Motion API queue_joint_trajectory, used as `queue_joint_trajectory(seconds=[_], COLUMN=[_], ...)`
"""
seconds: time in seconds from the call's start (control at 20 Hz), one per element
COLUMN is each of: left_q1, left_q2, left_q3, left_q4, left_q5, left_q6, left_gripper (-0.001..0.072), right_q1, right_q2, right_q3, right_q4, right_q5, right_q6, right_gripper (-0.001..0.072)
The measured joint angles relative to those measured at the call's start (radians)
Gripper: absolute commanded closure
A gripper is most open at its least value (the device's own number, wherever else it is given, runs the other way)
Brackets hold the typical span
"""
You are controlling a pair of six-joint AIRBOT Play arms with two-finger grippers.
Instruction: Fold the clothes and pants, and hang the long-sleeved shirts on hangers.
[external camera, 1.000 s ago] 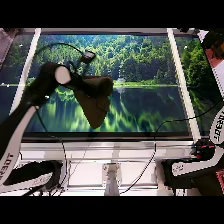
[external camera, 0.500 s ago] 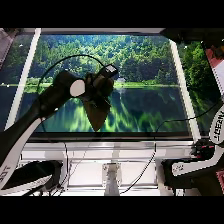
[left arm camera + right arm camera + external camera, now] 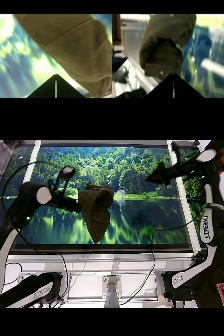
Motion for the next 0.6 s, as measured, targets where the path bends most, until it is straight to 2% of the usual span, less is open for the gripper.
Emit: queue_joint_trajectory(seconds=[0.05, 0.1, 0.15, 0.2, 0.25, 0.35, 0.4, 0.5, 0.6], left_q1=[0.058, 0.109, 0.158, 0.196, 0.229, 0.267, 0.277, 0.288, 0.291], left_q2=[0.006, 0.009, 0.01, 0.01, 0.007, -0.007, -0.016, -0.039, -0.06], left_q3=[-0.071, -0.137, -0.206, -0.266, -0.323, -0.401, -0.425, -0.455, -0.473], left_q4=[-0.082, -0.171, -0.28, -0.382, -0.484, -0.636, -0.693, -0.816, -0.922], left_q5=[0.04, 0.082, 0.126, 0.166, 0.209, 0.285, 0.315, 0.369, 0.418], left_q6=[0.015, 0.04, 0.071, 0.099, 0.124, 0.159, 0.167, 0.184, 0.193], left_gripper=[0.0694, 0.0693, 0.0692, 0.0691, 0.0634, 0.0166, 0.0085, 0.0085, 0.0085], right_q1=[0.011, 0.021, 0.032, 0.046, 0.062, 0.104, 0.131, 0.184, 0.235], right_q2=[-0.02, -0.04, -0.061, -0.084, -0.106, -0.147, -0.164, -0.185, -0.197], right_q3=[-0.038, -0.067, -0.088, -0.105, -0.116, -0.131, -0.135, -0.139, -0.13], right_q4=[0.005, 0.009, 0.02, 0.029, 0.034, 0.047, 0.046, 0.034, -0.005], right_q5=[-0.007, -0.018, -0.031, -0.048, -0.061, -0.11, -0.136, -0.206, -0.28], right_q6=[-0.007, -0.01, -0.014, -0.017, -0.019, -0.022, -0.025, -0.045, -0.072], right_gripper=[0.0659, 0.0546, 0.037, 0.0286, 0.0276, 0.0274, 0.0269, 0.0203, 0.0104])
